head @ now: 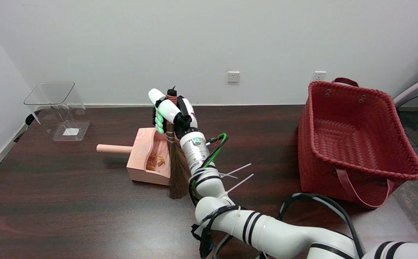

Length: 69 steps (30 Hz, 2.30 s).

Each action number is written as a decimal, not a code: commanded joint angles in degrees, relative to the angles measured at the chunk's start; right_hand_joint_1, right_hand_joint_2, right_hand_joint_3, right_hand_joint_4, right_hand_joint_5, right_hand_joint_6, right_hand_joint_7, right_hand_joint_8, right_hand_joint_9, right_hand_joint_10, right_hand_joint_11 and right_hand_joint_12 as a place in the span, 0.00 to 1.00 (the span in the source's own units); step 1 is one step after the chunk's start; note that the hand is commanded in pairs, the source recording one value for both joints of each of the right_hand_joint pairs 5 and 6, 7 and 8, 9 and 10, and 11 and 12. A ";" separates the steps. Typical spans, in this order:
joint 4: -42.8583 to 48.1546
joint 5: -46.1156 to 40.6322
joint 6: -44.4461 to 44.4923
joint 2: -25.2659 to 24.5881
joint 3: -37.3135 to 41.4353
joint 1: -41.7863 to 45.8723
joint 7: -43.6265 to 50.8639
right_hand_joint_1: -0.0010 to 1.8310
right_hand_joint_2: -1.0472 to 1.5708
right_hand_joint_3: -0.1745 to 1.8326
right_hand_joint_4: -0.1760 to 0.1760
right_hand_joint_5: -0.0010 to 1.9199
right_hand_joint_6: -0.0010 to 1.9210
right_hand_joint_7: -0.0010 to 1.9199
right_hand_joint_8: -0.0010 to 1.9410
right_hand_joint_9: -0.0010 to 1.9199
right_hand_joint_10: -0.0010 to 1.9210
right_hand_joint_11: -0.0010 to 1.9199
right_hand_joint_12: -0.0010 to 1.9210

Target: Sweep the paper balls into the dustpan.

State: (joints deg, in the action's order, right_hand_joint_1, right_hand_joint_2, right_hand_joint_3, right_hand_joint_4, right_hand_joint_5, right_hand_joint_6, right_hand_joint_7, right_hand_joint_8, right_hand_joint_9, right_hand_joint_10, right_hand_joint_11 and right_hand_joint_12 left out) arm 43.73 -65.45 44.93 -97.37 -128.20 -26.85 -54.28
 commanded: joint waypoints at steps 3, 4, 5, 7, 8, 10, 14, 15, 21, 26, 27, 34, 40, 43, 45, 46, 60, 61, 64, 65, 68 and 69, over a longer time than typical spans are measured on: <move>-1.57 1.96 10.42 -1.00 -1.00 -1.19 -9.57 0.37 1.00 0.29 0.50 1.00 1.00 1.00 0.99 1.00 1.00 1.00 1.00; -1.16 1.98 10.42 -0.70 -1.06 -1.11 -9.57 0.37 1.00 0.29 0.50 1.00 1.00 1.00 0.99 1.00 1.00 1.00 1.00; -0.68 1.98 10.48 -0.50 -1.08 -0.97 -9.45 0.37 1.00 0.28 0.50 1.00 1.00 1.00 0.99 1.00 1.00 1.00 1.00; 0.06 2.04 10.56 -0.32 -1.02 -0.68 -9.16 0.37 1.00 0.27 0.50 1.00 1.00 1.00 0.99 1.00 1.00 1.00 1.00; 0.29 2.12 10.81 -0.24 -0.88 -0.55 -9.09 0.37 1.00 0.27 0.50 1.00 1.00 1.00 0.99 1.00 1.00 1.00 1.00; 0.48 2.56 11.35 -0.16 -0.67 -0.45 -9.09 0.37 1.00 0.26 0.50 1.00 1.00 1.00 0.99 1.00 1.00 1.00 1.00; 1.49 2.70 11.92 0.30 -0.60 -0.37 -9.09 0.38 1.00 0.26 0.50 1.00 1.00 1.00 0.99 1.00 1.00 1.00 1.00; 1.94 2.70 12.05 0.58 -0.60 -0.37 -9.09 0.38 1.00 0.25 0.50 1.00 1.00 1.00 0.99 1.00 1.00 1.00 1.00; 5.57 4.10 12.93 2.64 -0.44 -0.02 -8.77 0.38 1.00 0.24 0.50 1.00 1.00 1.00 0.99 1.00 1.00 1.00 1.00; 12.23 4.06 12.99 5.32 -0.22 0.71 -2.14 0.39 1.00 0.21 0.50 1.00 1.00 1.00 0.99 1.00 1.00 1.00 1.00; 13.67 4.06 12.85 5.92 0.10 0.99 -0.53 0.39 1.00 0.21 0.50 1.00 1.00 1.00 0.99 1.00 1.00 1.00 1.00; 19.90 4.06 12.81 8.95 0.83 2.64 5.19 0.40 1.00 0.21 0.50 1.00 1.00 1.00 0.99 1.00 1.00 1.00 1.00; 20.93 3.98 12.81 9.51 1.61 3.30 5.77 0.40 1.00 0.21 0.50 1.00 1.00 1.00 0.99 1.00 1.00 1.00 1.00; 21.40 3.98 12.87 9.59 1.79 3.30 5.77 0.40 1.00 0.21 0.50 1.00 1.00 1.00 0.99 1.00 1.00 1.00 1.00; 21.80 4.52 13.05 9.87 2.01 3.30 5.77 0.40 1.00 0.21 0.50 1.00 1.00 1.00 0.99 1.00 1.00 1.00 1.00; 22.14 4.54 12.99 9.99 2.03 3.30 5.77 0.40 1.00 0.21 0.50 1.00 1.00 1.00 0.99 1.00 1.00 1.00 1.00; 38.09 4.06 12.81 16.47 4.78 7.36 23.46 0.43 1.00 0.20 0.50 1.00 1.00 1.00 0.99 1.00 1.00 1.00 1.00; 39.79 4.06 13.08 17.35 5.03 8.17 25.30 0.43 1.00 0.20 0.50 1.00 1.00 1.00 0.99 1.00 1.00 1.00 1.00; 44.39 3.98 13.21 19.31 6.37 10.26 28.73 0.43 1.00 0.22 0.50 1.00 1.00 1.00 0.99 1.00 1.00 1.00 1.00; 46.22 3.98 13.21 20.18 6.99 11.21 29.80 0.43 1.00 0.22 0.50 1.00 1.00 1.00 0.99 1.00 1.00 1.00 1.00; 50.24 4.06 13.27 22.69 8.57 13.03 31.88 0.43 1.00 0.23 0.50 1.00 1.00 1.00 0.99 1.00 1.00 1.00 1.00; 51.13 4.06 13.29 23.31 9.05 13.44 32.30 0.43 1.00 0.23 0.50 1.00 1.00 1.00 0.99 1.00 1.00 1.00 1.00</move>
State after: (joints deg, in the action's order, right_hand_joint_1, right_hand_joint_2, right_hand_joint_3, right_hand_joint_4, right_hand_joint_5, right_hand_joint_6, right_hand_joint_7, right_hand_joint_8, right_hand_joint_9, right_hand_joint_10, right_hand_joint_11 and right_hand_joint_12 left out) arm 75.49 -61.30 57.81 -83.89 -124.82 -21.27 -37.64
